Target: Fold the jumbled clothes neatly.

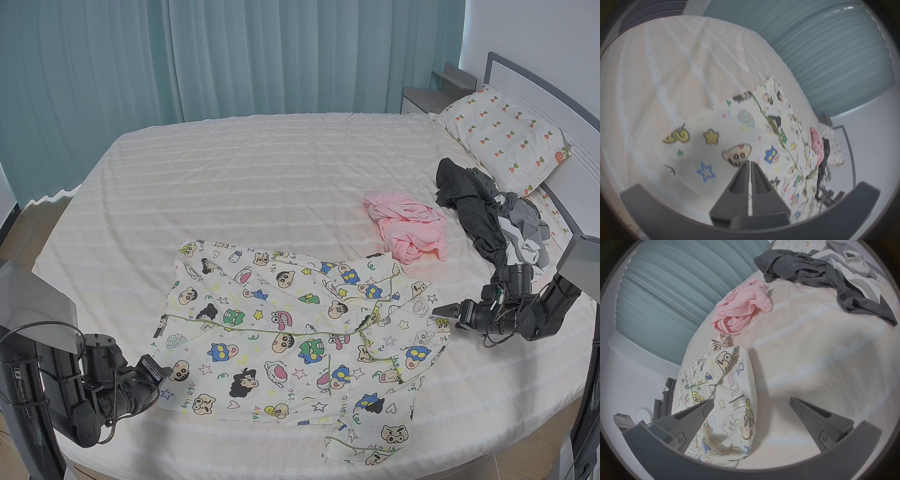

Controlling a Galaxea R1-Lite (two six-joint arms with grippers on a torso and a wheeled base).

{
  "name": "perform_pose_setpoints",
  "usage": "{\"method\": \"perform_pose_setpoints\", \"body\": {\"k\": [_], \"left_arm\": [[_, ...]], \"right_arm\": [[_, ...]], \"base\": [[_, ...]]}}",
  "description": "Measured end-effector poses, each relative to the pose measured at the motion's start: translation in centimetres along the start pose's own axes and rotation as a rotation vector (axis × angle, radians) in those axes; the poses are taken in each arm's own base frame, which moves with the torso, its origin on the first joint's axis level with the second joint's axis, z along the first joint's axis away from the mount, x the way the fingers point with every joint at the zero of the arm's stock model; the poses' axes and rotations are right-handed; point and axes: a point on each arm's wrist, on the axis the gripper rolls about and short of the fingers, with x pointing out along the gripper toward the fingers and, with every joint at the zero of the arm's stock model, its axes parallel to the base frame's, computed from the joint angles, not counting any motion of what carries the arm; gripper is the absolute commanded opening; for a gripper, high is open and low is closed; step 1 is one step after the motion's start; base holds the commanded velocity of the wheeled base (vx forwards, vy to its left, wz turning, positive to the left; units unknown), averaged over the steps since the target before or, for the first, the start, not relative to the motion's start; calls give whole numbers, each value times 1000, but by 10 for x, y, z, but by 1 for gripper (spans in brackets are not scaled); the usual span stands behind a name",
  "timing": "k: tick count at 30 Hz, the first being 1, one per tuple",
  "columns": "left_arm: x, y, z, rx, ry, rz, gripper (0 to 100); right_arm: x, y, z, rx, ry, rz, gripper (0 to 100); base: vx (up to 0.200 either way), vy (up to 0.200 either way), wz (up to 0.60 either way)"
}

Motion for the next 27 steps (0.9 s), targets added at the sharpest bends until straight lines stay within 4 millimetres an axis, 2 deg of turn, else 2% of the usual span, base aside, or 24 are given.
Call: {"method": "perform_pose_setpoints", "body": {"k": [6, 12, 20, 26, 27], "left_arm": [[6, -1, 27, -90, -113, -38, 0], [22, -9, 45, -81, -173, -79, 0], [53, -2, 56, -37, -83, 65, 0], [64, 3, 69, 82, -28, 80, 0], [66, 2, 70, 87, -29, 76, 100]], "right_arm": [[0, 0, 0, -1, -1, 0, 100], [0, 1, 0, -3, -1, 1, 100], [0, 2, -1, -4, 3, 2, 100], [1, 4, -2, -8, 7, 5, 100], [1, 4, -2, -8, 7, 6, 100]], "base": [[0, 0, 0], [0, 0, 0], [0, 0, 0], [0, 0, 0], [0, 0, 0]]}}
